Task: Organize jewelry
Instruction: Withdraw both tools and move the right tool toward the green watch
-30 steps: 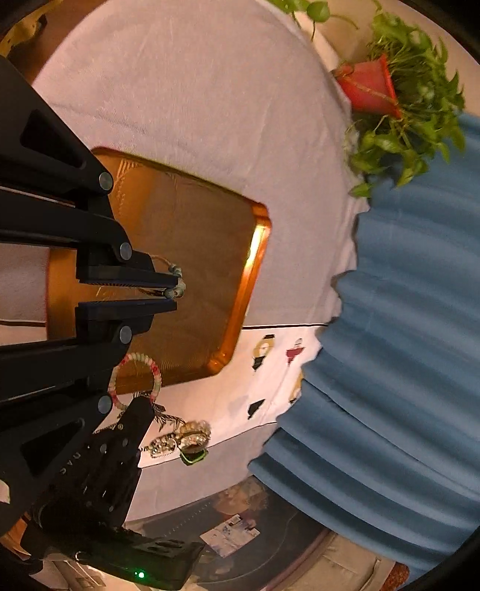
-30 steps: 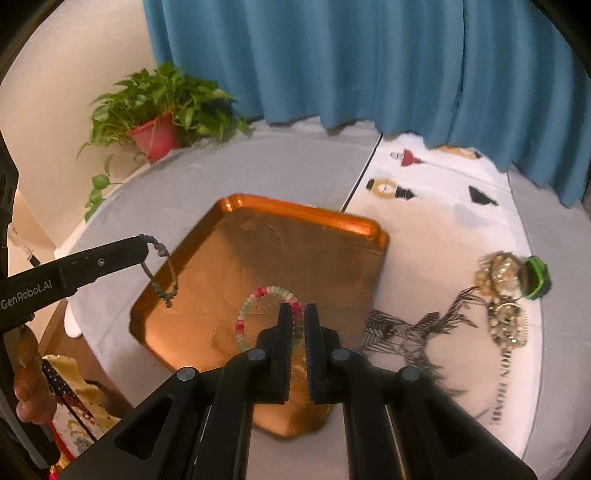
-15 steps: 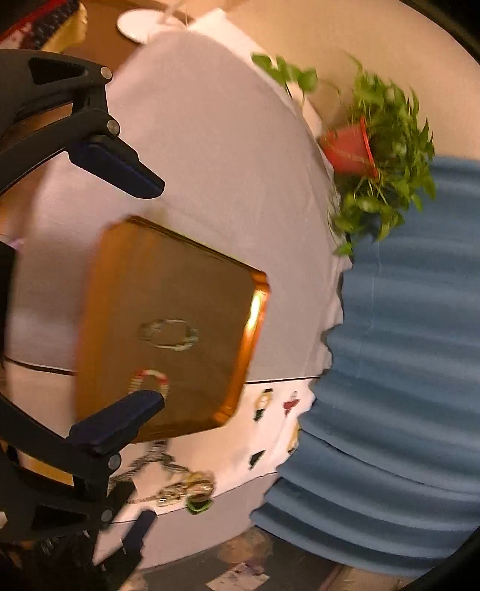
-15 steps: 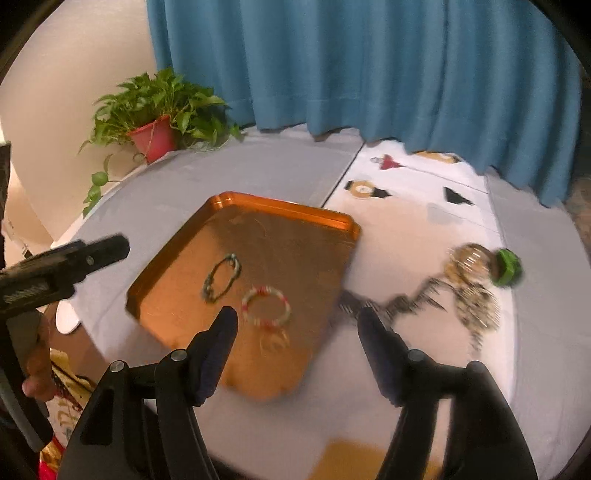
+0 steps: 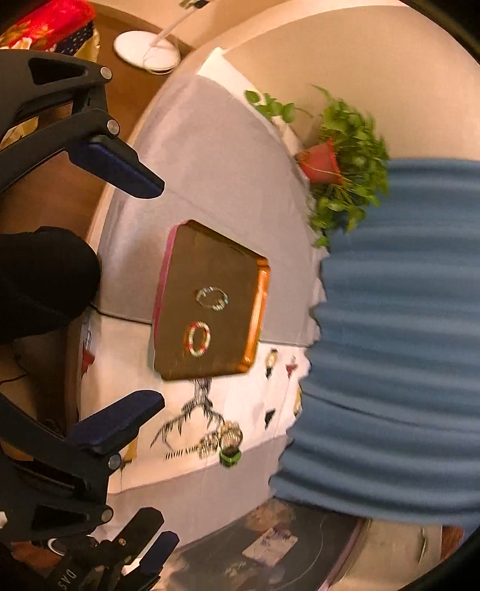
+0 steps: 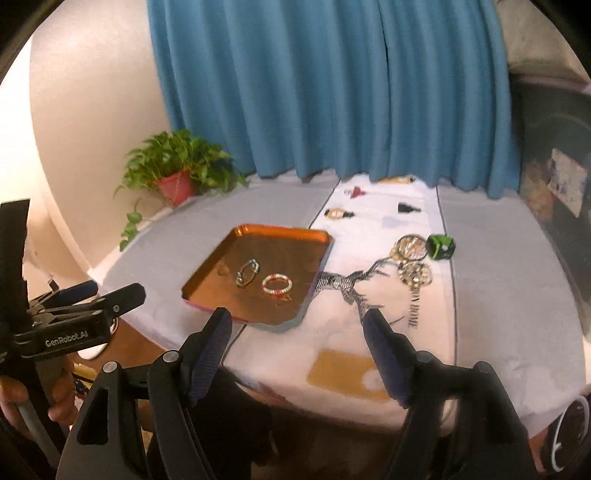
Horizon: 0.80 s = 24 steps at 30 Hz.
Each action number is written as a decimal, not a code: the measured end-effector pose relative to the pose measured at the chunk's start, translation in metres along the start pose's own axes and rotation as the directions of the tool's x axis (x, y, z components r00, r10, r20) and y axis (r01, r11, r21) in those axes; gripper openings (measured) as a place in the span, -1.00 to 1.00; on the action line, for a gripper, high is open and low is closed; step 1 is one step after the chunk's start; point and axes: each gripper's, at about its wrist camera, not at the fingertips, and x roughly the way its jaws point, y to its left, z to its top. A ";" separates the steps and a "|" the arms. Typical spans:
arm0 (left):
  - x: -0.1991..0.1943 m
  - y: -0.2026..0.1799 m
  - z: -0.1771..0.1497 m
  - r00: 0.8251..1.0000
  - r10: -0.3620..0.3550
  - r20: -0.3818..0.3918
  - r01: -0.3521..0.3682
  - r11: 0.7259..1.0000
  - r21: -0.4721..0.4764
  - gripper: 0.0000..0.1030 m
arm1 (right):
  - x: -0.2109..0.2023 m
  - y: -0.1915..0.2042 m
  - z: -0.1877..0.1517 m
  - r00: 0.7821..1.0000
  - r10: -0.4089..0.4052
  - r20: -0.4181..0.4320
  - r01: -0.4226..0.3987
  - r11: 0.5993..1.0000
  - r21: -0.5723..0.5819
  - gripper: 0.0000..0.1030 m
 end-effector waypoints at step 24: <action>-0.061 -0.052 -0.010 0.998 -0.035 0.048 0.032 0.997 0.068 1.00 | -0.067 -0.032 -0.018 0.995 -0.025 0.092 0.018 0.997 0.081 0.51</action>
